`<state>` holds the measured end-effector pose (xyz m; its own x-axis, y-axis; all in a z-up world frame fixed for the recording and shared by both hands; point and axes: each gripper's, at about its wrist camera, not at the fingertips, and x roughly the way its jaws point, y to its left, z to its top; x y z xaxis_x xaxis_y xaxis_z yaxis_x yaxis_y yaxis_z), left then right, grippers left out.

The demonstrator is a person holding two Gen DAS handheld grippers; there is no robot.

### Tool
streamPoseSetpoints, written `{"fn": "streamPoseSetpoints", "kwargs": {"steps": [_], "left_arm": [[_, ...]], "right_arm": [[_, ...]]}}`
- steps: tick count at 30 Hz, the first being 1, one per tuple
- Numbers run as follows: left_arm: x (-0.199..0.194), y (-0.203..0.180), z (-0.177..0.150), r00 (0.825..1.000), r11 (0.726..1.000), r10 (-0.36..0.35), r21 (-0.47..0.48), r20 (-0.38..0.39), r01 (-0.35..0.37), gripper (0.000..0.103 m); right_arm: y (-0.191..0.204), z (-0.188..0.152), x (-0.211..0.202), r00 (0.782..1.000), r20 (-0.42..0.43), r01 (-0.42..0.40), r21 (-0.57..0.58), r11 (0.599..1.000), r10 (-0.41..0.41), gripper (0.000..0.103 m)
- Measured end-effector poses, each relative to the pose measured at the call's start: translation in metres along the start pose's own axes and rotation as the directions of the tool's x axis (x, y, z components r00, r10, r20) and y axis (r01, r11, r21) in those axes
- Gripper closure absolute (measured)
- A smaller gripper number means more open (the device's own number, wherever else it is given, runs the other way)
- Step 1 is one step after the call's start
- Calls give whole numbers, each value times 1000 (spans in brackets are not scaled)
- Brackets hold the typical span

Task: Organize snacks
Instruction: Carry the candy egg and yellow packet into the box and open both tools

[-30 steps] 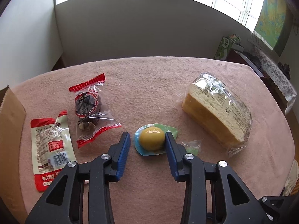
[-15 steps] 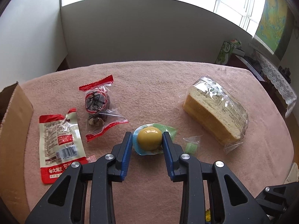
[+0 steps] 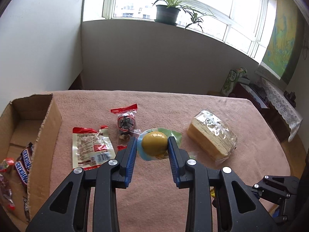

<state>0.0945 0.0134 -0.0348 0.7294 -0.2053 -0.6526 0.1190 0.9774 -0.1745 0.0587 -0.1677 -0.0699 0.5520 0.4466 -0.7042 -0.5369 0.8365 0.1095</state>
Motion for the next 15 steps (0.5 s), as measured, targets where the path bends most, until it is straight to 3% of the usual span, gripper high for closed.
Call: {"fn": "streamPoseSetpoints", "kwargs": {"steps": [15], "left_arm": [[-60,62,-11,987,992,81,-109,136,-67,73]], "right_arm": [[59,54,28,995,34,-90,-25,996,91,80]]}}
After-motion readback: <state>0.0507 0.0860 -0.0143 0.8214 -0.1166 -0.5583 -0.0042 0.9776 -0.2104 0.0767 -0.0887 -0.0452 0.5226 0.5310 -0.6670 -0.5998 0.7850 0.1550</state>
